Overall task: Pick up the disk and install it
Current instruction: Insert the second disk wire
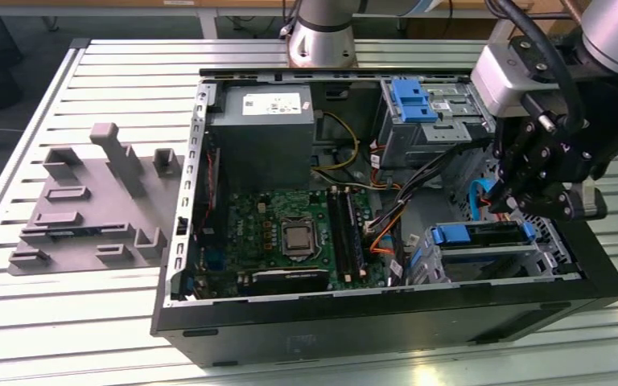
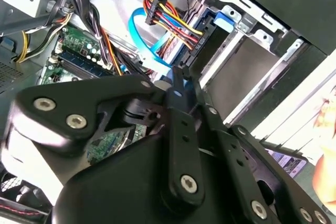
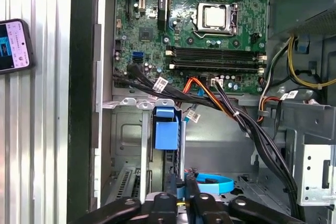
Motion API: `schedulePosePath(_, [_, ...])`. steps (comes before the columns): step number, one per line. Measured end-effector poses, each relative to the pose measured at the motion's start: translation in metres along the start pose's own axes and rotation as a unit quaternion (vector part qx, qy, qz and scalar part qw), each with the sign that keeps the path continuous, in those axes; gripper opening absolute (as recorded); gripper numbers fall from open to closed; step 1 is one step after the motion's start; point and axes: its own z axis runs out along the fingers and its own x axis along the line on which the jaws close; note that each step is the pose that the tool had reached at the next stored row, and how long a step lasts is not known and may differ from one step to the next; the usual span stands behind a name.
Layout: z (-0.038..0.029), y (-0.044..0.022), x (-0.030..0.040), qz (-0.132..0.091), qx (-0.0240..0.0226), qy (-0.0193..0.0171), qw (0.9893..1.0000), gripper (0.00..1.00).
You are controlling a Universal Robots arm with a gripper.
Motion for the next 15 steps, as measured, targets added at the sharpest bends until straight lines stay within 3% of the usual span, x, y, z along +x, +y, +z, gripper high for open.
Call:
schedulePosePath(1, [0.0002, 0.0, 0.0, 0.0, 0.0003, -0.0003, 1.0, 0.17])
schedulePosePath(5, [0.0011, -0.0001, 0.0001, 0.0, 0.0004, -0.0007, 1.0, 0.16])
schedulePosePath(8, [0.0014, -0.0014, -0.0001, 0.005, 0.0002, 0.0058, 1.0, 0.16])
schedulePosePath(10, [0.0014, -0.0018, -0.0003, 0.011, -0.0002, 0.0082, 0.9999, 0.16])
schedulePosePath(15, [0.0015, -0.0021, -0.0004, 0.012, -0.0008, 0.0089, 0.9999, 0.16])
